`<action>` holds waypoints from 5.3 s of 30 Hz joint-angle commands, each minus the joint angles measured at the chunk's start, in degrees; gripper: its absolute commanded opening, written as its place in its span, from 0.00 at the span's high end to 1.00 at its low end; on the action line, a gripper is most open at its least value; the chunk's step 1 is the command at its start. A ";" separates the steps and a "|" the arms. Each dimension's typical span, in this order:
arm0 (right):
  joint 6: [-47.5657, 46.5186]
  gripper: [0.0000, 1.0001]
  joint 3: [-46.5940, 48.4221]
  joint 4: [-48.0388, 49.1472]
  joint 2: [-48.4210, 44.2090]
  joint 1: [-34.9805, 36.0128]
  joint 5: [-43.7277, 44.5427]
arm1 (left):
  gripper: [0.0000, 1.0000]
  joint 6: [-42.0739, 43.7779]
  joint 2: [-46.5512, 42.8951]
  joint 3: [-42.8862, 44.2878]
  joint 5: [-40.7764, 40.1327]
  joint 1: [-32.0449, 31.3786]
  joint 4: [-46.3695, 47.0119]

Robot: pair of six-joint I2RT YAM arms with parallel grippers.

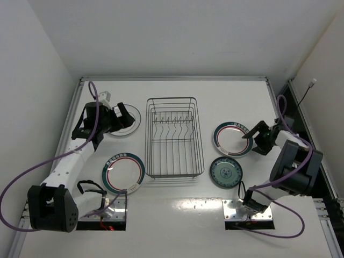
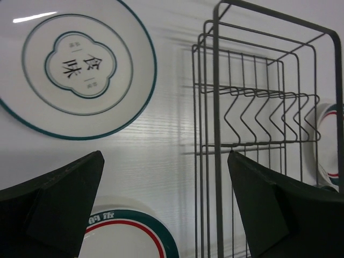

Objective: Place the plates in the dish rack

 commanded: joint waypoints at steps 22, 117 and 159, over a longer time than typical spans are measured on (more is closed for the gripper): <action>3.49 1.00 -3.93 10.20 0.23 3.57 -7.78 | 0.00 -1.31 0.59 4.74 -13.83 0.59 -5.99; 2.00 0.11 -17.71 -20.75 -27.91 10.79 7.43 | 0.00 -1.92 1.83 5.18 -12.78 0.59 -8.10; 9.47 0.56 -11.48 -5.01 -9.54 21.50 2.60 | 0.00 -1.39 2.35 5.18 -13.83 0.59 -8.10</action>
